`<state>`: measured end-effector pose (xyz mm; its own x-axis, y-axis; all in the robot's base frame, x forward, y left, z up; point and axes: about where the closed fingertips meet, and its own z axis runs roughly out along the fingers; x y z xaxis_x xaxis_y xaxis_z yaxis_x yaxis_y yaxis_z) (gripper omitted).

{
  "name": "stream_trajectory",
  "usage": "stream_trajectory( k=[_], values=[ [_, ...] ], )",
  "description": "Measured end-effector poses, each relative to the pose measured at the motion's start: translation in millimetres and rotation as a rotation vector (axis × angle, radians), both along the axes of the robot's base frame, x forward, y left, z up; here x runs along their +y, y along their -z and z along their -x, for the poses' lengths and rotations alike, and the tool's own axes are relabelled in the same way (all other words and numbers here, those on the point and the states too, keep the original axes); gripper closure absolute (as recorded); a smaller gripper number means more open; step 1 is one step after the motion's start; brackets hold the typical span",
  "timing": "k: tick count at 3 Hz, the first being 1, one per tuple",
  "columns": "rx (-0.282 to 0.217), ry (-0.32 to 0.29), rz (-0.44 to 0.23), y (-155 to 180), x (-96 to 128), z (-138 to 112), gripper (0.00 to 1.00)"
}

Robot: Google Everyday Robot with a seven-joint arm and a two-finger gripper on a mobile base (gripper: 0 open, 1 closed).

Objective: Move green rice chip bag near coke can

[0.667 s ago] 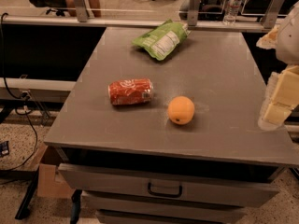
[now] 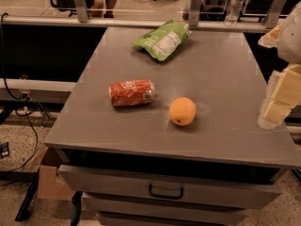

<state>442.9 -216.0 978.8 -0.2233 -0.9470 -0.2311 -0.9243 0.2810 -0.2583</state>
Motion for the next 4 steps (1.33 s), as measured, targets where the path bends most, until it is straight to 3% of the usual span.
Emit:
stream_trajectory(
  k=[1,2,3,4],
  values=[
    [-0.039,0.029,-0.076,4.0,-1.9,-15.4,0.00],
    [-0.114,0.115,-0.302,19.0,-12.1,-58.6,0.00],
    [-0.210,0.176,-0.514,22.8,-7.6,-111.8,0.00],
    [-0.341,0.194,-0.643,11.8,4.4,-160.9,0.00]
  ],
)
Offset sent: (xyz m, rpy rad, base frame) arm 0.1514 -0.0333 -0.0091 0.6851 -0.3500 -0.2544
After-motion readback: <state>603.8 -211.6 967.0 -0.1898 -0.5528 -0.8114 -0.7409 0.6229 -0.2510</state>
